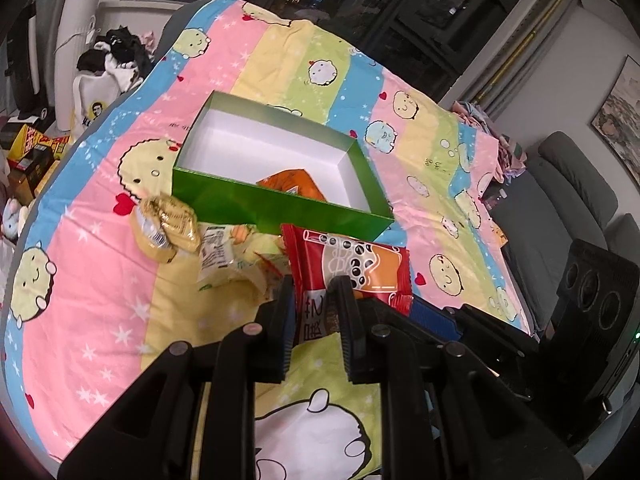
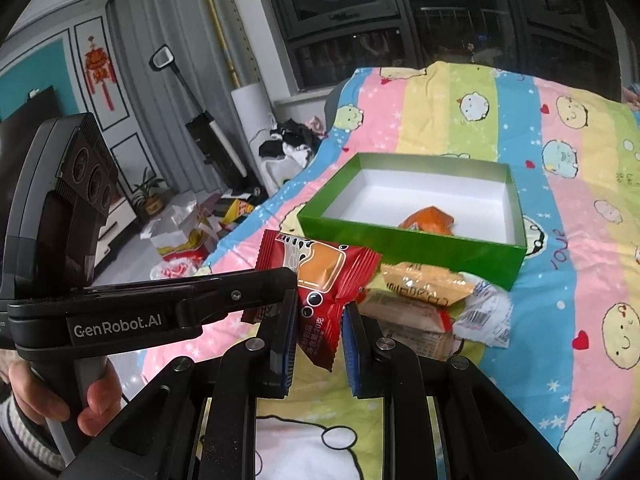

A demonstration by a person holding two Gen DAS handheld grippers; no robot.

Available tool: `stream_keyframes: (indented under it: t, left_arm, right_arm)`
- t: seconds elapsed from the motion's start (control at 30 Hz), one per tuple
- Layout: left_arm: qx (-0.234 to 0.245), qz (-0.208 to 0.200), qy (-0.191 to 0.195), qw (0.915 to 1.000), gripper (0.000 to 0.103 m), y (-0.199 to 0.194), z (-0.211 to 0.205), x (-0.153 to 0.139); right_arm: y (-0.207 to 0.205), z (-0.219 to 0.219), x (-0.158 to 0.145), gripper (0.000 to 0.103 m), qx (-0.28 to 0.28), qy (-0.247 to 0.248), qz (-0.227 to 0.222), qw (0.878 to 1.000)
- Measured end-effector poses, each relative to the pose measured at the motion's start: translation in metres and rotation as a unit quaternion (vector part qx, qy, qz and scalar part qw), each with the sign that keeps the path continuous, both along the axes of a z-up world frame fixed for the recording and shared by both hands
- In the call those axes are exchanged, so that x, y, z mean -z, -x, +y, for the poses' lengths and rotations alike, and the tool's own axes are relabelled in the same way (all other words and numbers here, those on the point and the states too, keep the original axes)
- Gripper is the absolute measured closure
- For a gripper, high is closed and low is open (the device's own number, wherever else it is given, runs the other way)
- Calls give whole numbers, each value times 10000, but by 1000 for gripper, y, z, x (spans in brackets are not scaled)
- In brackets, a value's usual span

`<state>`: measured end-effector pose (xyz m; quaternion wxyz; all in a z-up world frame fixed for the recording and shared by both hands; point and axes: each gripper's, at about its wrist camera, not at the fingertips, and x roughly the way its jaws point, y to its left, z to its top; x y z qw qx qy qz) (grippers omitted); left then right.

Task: Organize snacks
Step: 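Carry the red packet into the green box and open the left gripper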

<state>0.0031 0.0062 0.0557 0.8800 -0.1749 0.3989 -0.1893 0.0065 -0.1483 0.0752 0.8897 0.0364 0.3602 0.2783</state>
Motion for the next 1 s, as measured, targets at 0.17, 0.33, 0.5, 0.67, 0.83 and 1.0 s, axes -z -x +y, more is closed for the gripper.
stream_keyframes:
  t: [0.17, 0.33, 0.5, 0.67, 0.83, 1.0]
  left_arm:
    - [50, -54, -61, 10000, 85, -5, -6, -5]
    - [104, -108, -103, 9998, 85, -12, -12, -10]
    - [154, -161, -126, 9997, 85, -21, -18, -15]
    - [192, -203, -156, 9995, 85, -31, -22, -19]
    - [216, -232, -210, 9993, 85, -40, -25, -21]
    - [232, -228, -217, 9992, 85, -51, -28, -22]
  right_arm:
    - [-3, -6, -4, 81, 46, -35, -47, 10000]
    - [-9, -13, -7, 81, 98, -79, -86, 9999]
    - [-14, -17, -10, 81, 154, -93, -149, 9997]
    - [-20, -19, -12, 81, 205, -114, -196, 9995]
    - [-28, -22, -14, 81, 245, -143, -223, 9993]
    - [-38, -24, -13, 81, 284, -146, -237, 9992]
